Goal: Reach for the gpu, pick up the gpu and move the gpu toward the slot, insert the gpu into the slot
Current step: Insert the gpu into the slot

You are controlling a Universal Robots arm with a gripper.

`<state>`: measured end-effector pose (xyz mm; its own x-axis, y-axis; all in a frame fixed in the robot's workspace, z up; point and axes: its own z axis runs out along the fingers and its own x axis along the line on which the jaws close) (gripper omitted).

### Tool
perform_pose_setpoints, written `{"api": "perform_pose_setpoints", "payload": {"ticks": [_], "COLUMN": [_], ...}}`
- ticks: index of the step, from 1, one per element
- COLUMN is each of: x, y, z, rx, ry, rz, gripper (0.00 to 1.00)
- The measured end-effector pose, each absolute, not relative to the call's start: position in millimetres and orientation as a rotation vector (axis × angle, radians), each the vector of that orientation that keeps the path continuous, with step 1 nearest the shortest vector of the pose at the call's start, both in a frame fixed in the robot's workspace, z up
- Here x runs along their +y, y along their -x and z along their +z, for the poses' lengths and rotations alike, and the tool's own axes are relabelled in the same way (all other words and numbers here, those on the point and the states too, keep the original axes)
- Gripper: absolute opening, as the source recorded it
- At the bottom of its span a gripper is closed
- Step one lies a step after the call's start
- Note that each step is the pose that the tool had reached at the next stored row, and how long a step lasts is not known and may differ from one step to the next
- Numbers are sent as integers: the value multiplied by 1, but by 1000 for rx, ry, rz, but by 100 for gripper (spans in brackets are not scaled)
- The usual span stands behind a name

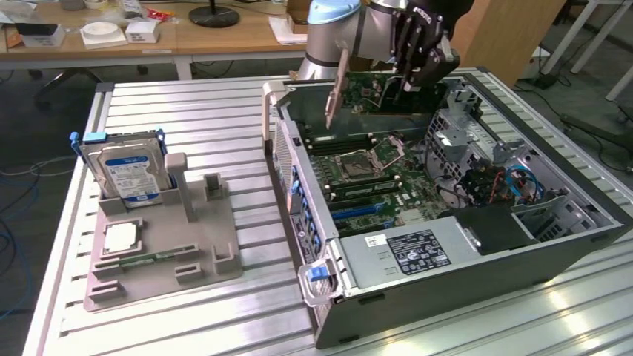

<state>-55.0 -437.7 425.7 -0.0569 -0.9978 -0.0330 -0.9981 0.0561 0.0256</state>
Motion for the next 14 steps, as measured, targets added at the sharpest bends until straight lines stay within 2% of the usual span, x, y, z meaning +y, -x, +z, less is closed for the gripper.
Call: {"api": "perform_pose_setpoints", "payload": {"ticks": [14], "x": [-438], "y": [55], "z": [425], "rx": [2173], "ry": [2249], "rz": [79], "gripper": [27]}}
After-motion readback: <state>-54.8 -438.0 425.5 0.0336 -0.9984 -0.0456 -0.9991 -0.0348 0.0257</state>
